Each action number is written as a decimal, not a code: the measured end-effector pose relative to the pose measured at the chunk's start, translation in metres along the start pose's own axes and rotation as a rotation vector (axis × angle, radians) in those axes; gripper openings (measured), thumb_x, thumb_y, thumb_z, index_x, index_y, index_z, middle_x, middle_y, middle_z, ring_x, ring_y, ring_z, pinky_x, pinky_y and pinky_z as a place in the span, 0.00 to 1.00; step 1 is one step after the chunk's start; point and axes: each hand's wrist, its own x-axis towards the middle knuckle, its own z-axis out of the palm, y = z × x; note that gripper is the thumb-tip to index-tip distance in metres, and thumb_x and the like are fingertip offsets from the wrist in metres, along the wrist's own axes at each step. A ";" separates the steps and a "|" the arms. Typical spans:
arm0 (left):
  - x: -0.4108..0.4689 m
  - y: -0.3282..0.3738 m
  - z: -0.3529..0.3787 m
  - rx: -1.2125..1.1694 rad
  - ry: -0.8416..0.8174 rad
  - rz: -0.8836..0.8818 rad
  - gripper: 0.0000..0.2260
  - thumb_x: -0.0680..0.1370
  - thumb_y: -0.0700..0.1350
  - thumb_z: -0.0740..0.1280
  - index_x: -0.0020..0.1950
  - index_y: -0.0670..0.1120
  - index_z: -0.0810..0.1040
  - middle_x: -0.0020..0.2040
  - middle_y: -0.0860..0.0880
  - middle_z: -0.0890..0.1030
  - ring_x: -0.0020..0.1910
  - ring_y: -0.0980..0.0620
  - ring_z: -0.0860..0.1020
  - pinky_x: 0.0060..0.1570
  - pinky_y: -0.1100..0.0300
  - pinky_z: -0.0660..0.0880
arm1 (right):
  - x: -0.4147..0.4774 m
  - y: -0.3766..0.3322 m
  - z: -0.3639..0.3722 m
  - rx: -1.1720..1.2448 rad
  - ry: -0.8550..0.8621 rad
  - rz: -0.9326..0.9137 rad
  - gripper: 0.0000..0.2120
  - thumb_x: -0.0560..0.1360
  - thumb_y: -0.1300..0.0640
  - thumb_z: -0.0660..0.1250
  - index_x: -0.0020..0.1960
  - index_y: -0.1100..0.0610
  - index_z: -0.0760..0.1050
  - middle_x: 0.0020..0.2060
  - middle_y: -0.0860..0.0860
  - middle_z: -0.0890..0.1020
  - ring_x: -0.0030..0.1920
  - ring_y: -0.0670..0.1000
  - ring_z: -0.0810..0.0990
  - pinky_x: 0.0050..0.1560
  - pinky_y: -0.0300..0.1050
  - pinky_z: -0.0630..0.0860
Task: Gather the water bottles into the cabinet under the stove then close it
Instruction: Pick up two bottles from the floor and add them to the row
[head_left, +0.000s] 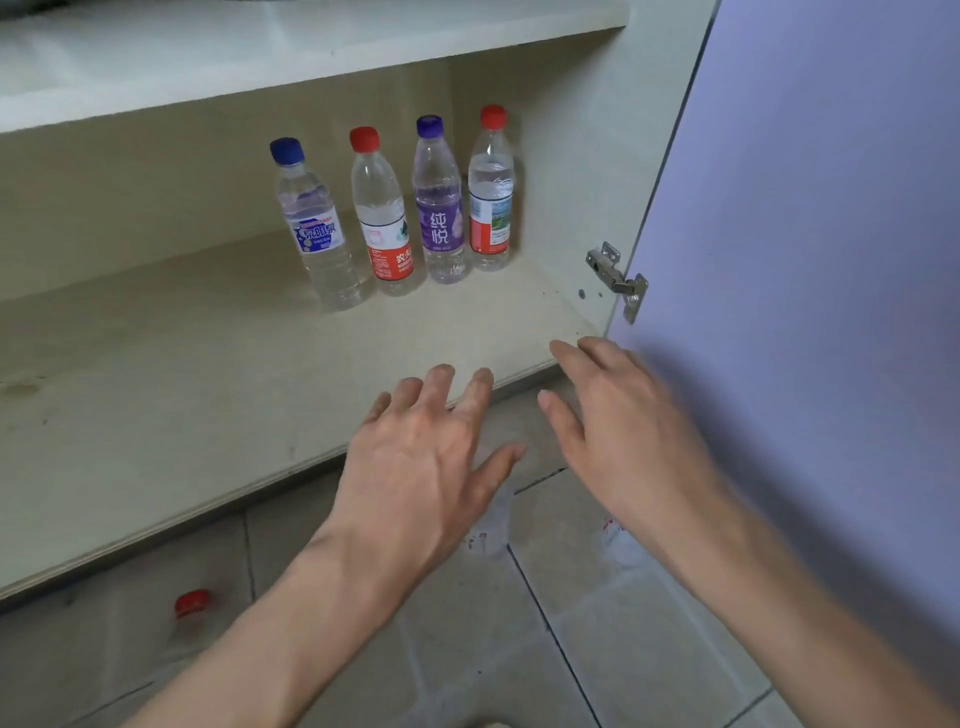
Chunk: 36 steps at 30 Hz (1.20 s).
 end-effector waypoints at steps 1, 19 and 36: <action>-0.003 0.004 0.006 -0.013 0.017 0.015 0.32 0.81 0.67 0.63 0.76 0.47 0.79 0.65 0.43 0.83 0.58 0.39 0.85 0.50 0.43 0.84 | -0.008 0.005 0.004 0.004 -0.007 0.014 0.25 0.87 0.47 0.60 0.82 0.54 0.67 0.74 0.54 0.75 0.74 0.58 0.73 0.69 0.53 0.74; -0.047 0.037 0.058 -0.218 0.035 -0.016 0.30 0.85 0.61 0.67 0.83 0.46 0.69 0.82 0.39 0.68 0.71 0.33 0.77 0.56 0.38 0.84 | -0.097 0.075 0.051 0.058 0.040 0.177 0.28 0.85 0.55 0.66 0.83 0.56 0.65 0.76 0.59 0.71 0.74 0.62 0.71 0.68 0.58 0.74; -0.061 0.037 0.115 -0.634 0.062 -0.142 0.52 0.80 0.47 0.80 0.89 0.60 0.44 0.82 0.44 0.63 0.65 0.38 0.78 0.57 0.39 0.83 | -0.116 0.087 0.124 0.394 0.336 0.151 0.48 0.79 0.60 0.76 0.86 0.46 0.49 0.80 0.58 0.63 0.74 0.58 0.72 0.67 0.50 0.78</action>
